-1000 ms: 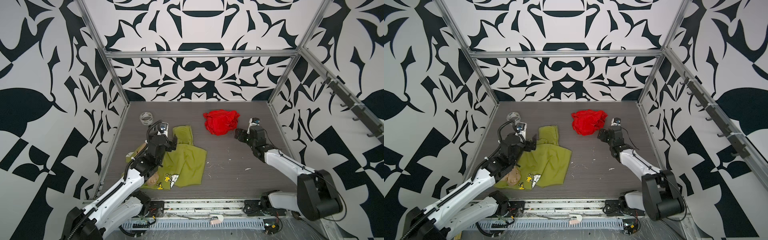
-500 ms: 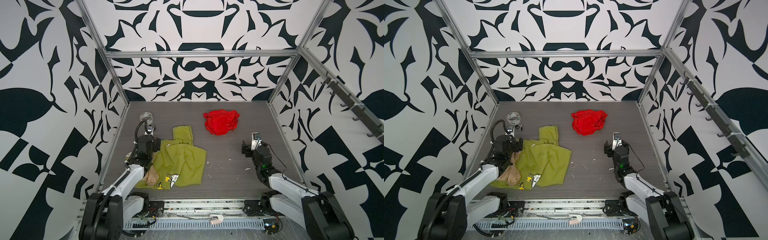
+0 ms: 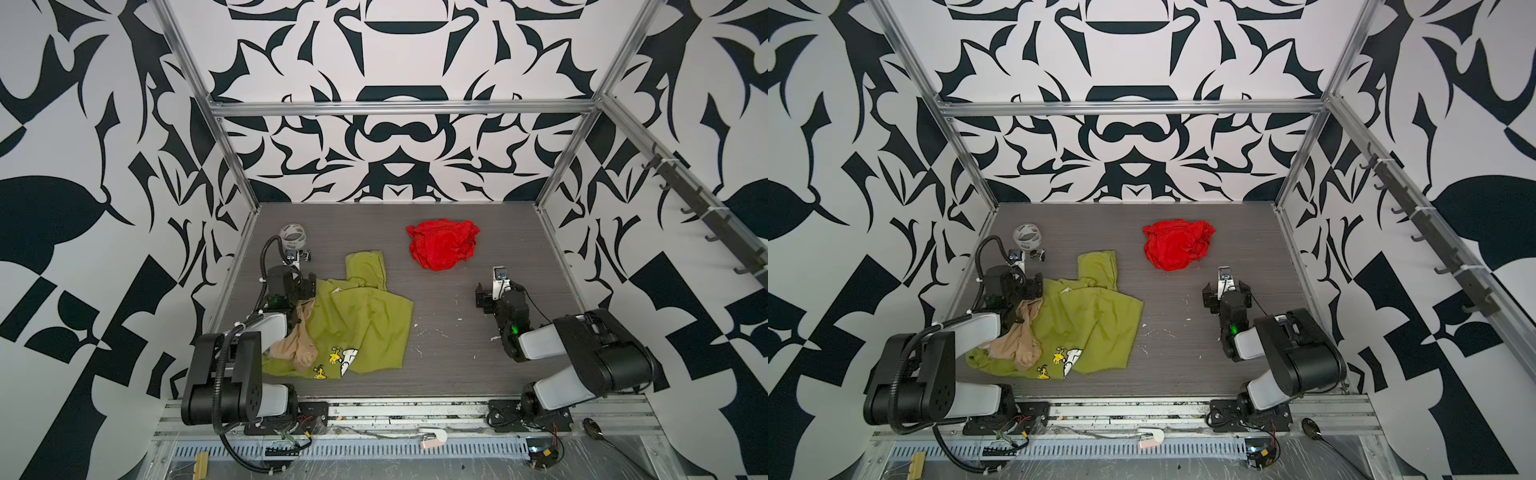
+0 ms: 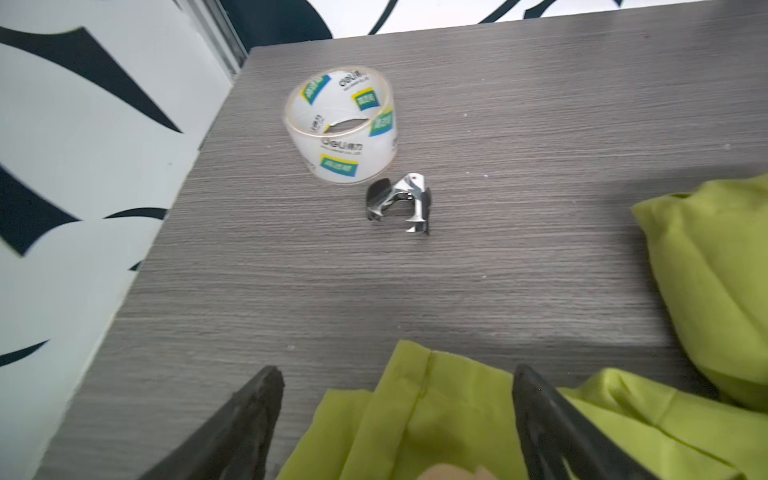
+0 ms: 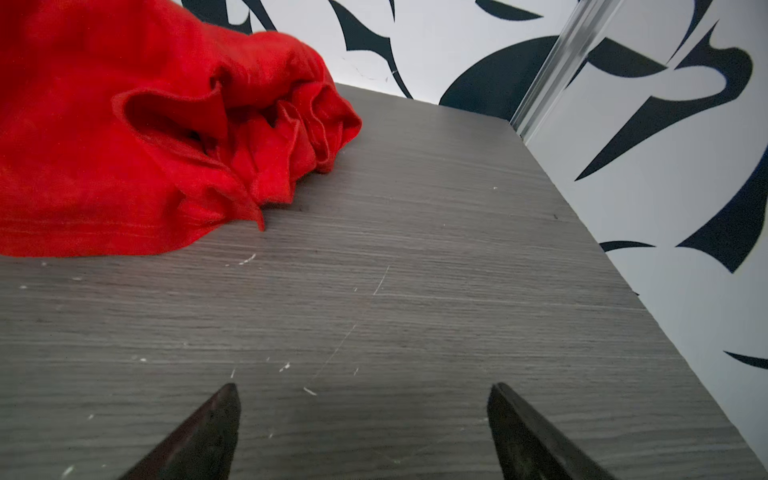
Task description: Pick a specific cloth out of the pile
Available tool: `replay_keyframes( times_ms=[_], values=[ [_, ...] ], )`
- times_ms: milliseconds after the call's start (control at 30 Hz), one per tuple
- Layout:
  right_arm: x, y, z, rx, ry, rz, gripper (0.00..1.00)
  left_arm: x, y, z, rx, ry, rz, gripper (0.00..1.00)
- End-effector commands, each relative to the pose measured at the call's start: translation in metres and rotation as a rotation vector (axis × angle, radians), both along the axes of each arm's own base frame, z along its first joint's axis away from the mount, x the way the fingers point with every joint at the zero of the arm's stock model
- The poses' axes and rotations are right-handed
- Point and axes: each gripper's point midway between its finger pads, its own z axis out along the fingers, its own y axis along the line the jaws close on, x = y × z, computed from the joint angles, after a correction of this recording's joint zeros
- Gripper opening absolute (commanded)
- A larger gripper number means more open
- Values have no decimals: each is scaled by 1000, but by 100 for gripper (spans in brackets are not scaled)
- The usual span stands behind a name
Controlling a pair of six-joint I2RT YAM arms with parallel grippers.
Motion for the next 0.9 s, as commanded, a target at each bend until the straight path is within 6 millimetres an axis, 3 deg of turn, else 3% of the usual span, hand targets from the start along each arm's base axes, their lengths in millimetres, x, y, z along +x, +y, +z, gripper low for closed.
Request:
replay_keyframes(
  times_ms=[0, 233, 300, 500, 700, 867],
  values=[
    [16, -4, 33, 21, -127, -28, 95, 8, -9, 14, -28, -66, -49, 89],
    [26, -5, 25, 25, -76, -34, 95, 10, -7, 12, -35, -53, -41, 90],
    [31, -3, 23, 28, -55, -19, 100, 9, -3, 12, -53, -63, -22, 91],
    [36, -13, 19, 62, -11, -50, 100, 13, 1, 8, -61, -36, -7, 89],
    [36, -14, 18, 57, -12, -56, 100, 20, 24, 1, -136, 19, 71, 88],
    [36, -13, 19, 57, -12, -54, 100, 4, 1, 14, -158, -67, -58, 90]
  ],
)
